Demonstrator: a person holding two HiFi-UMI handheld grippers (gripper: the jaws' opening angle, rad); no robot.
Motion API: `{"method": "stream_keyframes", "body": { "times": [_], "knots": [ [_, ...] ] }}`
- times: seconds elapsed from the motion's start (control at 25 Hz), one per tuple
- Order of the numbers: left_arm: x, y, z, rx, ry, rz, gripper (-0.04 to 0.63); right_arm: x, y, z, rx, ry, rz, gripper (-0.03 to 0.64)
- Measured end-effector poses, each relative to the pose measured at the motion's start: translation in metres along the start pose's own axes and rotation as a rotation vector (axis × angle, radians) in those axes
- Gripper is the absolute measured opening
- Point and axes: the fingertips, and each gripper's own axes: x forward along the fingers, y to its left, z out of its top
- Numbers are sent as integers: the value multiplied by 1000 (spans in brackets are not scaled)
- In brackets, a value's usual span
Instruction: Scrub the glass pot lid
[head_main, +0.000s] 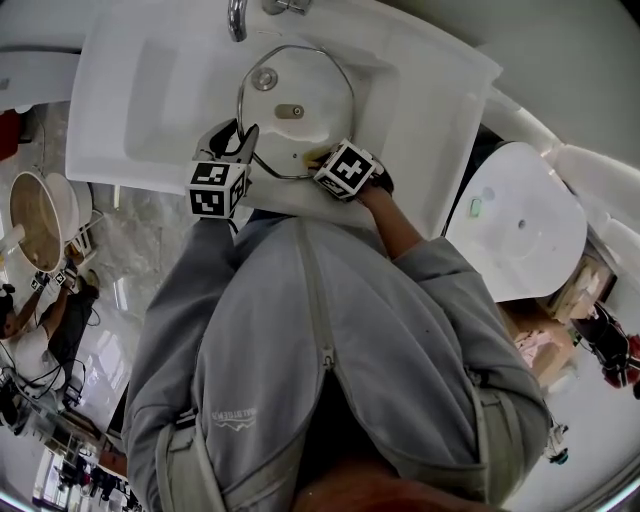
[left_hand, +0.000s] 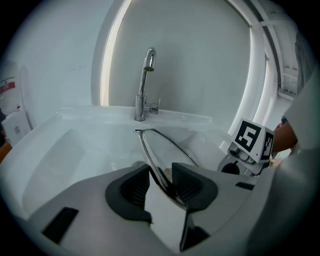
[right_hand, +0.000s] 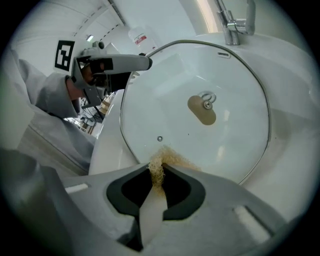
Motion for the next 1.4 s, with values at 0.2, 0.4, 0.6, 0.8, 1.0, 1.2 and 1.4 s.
{"method": "stream_keyframes", "body": {
  "times": [0.2,0.4,0.6,0.8,1.0,1.2,1.4],
  "knots": [
    [-1,-5,5,37,-3,-1,138,0,14,6,32,-56,60,49],
    [-3,-15,19,118,-8,-1,130,-29,18,31,153,-269,137,48],
    [-8,-33,41,221,-50,-17,121,-79,0,35,217,-431,77,49],
    [-14,-65,69,291,-110,-59,106,-133,-24,22,258,-554,-44,48],
    [-18,-103,90,300,-173,-128,106,-180,-39,3,287,-643,-166,49],
    [-20,-144,106,363,-230,-177,92,-218,-50,-21,322,-716,-283,48],
    [-18,-169,112,485,-254,-153,66,-240,-55,-44,354,-767,-353,48]
  ]
}}
